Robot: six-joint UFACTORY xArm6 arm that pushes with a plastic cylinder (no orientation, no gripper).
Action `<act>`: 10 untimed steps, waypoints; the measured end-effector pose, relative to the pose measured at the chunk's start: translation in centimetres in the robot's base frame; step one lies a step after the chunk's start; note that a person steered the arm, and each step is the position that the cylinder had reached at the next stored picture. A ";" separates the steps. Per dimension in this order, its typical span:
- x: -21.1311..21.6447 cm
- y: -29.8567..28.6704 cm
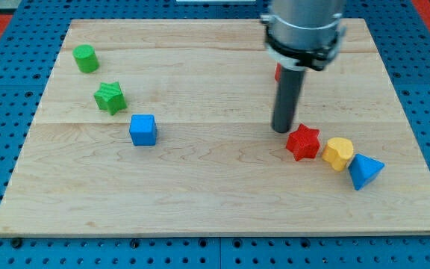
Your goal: Place the blue cube vertically below the red circle
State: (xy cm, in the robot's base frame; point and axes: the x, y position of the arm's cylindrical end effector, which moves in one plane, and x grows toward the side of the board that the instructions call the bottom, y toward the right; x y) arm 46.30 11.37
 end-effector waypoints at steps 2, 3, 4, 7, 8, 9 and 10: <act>3.2 -3.4; 3.6 -10.6; 8.7 -18.8; 0.3 -19.9; 5.2 -9.7; 6.8 -13.1; 6.8 -9.9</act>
State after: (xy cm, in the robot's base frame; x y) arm 53.05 1.51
